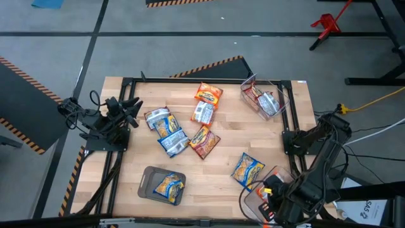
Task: Sort Maruchan noodles
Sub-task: Put the orange noodle pack into the bottom transparent bin
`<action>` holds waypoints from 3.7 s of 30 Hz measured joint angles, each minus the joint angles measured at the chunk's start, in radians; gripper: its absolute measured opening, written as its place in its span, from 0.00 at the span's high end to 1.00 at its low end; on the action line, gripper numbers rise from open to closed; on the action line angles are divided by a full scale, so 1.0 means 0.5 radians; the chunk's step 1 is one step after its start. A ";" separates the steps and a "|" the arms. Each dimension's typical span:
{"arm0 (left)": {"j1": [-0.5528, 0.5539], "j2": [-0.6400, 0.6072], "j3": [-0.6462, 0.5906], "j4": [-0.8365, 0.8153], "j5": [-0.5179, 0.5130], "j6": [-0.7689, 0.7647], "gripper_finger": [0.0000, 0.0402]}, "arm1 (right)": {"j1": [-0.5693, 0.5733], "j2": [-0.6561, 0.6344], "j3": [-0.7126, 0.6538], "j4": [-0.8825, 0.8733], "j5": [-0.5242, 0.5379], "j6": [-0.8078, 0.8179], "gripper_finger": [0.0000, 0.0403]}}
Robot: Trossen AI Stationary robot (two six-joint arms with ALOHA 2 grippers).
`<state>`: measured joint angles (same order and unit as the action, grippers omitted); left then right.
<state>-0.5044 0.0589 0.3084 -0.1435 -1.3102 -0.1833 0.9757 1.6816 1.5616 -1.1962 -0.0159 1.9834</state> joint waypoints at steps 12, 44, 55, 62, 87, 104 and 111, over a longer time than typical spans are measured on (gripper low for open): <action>0.000 0.000 -0.001 -0.006 0.000 0.004 0.65 | 0.000 0.024 -0.001 0.010 -0.092 0.014 1.00; 0.000 0.000 -0.001 -0.012 0.000 0.005 0.65 | -0.109 0.038 -0.002 -0.034 -0.070 0.049 0.72; 0.000 0.000 -0.001 -0.012 0.000 0.003 0.65 | -0.236 0.037 -0.002 0.189 -0.116 -0.526 0.52; 0.000 0.000 -0.001 -0.012 0.000 0.002 0.65 | -0.159 0.039 -0.001 0.172 -0.243 -0.515 0.55; 0.000 -0.001 -0.001 -0.012 0.000 0.004 0.65 | -0.519 0.404 -0.001 -0.095 -0.177 -1.147 0.55; 0.000 -0.001 -0.001 -0.013 -0.001 0.004 0.65 | -0.362 0.416 -0.284 0.254 -0.274 -0.787 0.55; 0.001 -0.001 -0.001 -0.013 -0.001 0.004 0.65 | -0.396 0.406 -0.308 0.335 -0.324 -0.851 0.55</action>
<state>-0.5041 0.0586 0.3080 -0.1501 -1.3106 -0.1815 0.7776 1.8844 1.4077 -1.0287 -0.1778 1.5582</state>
